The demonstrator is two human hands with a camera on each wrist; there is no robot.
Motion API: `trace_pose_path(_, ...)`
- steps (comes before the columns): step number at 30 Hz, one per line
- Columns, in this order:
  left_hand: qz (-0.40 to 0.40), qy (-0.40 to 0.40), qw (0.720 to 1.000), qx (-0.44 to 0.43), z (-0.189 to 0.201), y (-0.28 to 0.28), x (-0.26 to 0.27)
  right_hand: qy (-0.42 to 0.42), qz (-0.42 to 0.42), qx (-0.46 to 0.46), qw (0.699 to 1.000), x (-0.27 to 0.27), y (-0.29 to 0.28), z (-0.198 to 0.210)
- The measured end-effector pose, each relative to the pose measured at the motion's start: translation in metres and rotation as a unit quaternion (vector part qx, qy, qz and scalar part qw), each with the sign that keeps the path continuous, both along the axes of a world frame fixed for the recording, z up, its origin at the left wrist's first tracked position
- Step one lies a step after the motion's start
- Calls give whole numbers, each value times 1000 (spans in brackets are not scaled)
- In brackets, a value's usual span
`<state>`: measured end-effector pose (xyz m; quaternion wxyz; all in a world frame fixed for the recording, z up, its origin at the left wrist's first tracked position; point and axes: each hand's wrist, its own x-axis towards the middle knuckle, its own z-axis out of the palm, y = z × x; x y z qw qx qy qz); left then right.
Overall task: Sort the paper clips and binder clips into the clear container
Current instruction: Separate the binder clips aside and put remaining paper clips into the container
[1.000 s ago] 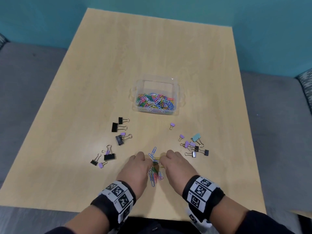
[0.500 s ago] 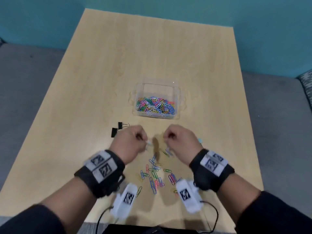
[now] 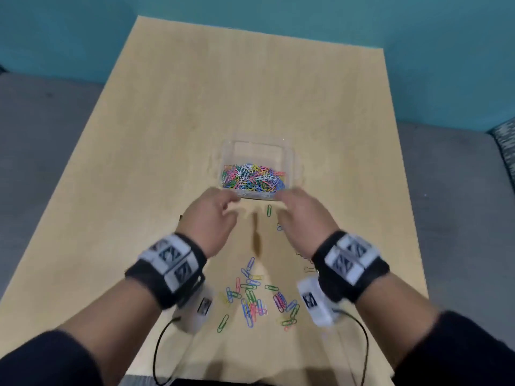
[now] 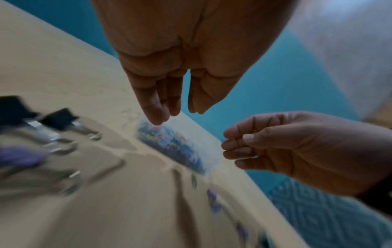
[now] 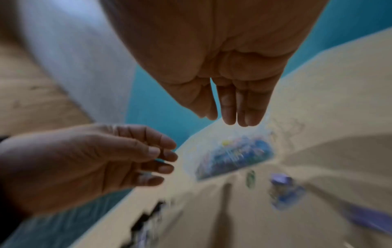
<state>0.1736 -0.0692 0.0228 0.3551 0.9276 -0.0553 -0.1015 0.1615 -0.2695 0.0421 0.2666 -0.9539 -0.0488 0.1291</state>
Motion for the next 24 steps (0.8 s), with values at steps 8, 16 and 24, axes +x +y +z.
trace_pose_path(8, -229, -33, 959, 165, -39, -25, -51, -17, 135, -219, 966, -91, 14, -54)
trace_pose_path(16, -286, -29, 911, 295, -43, -42, -21, -31, 120, -271, 955, -86, 14, -56)
trace_pose_path(24, -309, -27, 889, 338, -43, -36, -38, -29, 175, -260, 949, -139, 21, -55)
